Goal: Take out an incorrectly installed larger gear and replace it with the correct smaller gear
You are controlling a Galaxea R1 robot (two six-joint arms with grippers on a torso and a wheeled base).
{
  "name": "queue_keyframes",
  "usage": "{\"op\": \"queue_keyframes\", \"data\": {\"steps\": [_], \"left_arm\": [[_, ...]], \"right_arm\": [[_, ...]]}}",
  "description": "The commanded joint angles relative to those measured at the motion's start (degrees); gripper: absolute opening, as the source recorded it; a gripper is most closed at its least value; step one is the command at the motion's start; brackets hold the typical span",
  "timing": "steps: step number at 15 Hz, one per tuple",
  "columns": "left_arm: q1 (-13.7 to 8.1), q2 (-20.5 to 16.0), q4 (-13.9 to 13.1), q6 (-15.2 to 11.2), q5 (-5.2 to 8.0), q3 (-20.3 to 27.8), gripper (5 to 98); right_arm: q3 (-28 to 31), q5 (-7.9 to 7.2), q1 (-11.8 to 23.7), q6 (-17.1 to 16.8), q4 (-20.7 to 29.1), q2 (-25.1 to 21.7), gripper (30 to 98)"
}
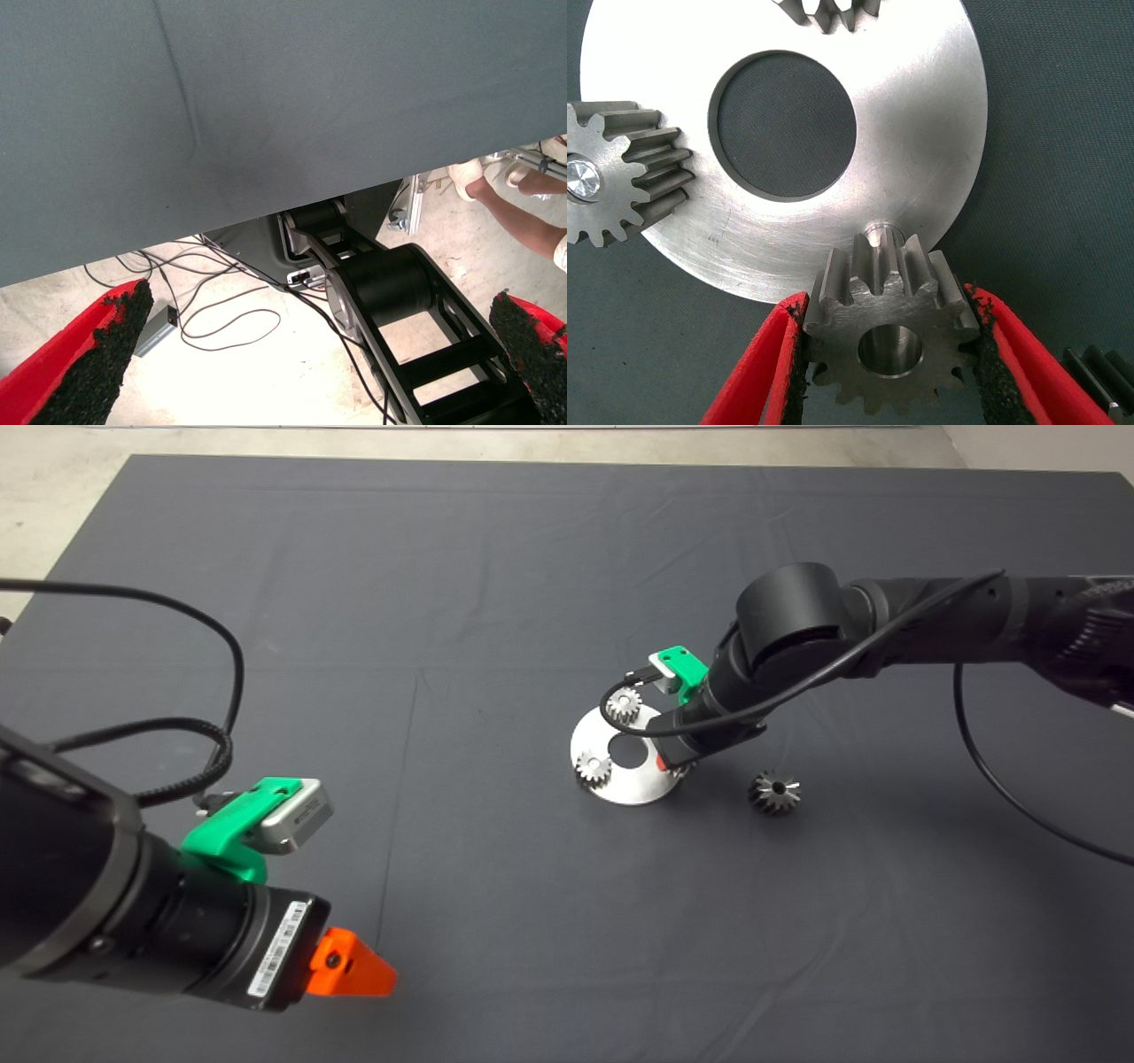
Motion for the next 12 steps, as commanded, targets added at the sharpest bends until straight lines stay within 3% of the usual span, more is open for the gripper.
{"op": "queue_keyframes", "data": {"steps": [1,12], "left_arm": [[-0.3,0.0,-1.0,-0.1,-0.03,0.7,98.1],[-0.3,-0.2,-1.0,-0.1,-0.03,0.7,98.1]], "right_arm": [[0.7,0.07,1.2,0.1,-2.2,-0.3,41.3],[0.8,0.07,1.2,0.4,-2.3,-0.3,41.4]]}}
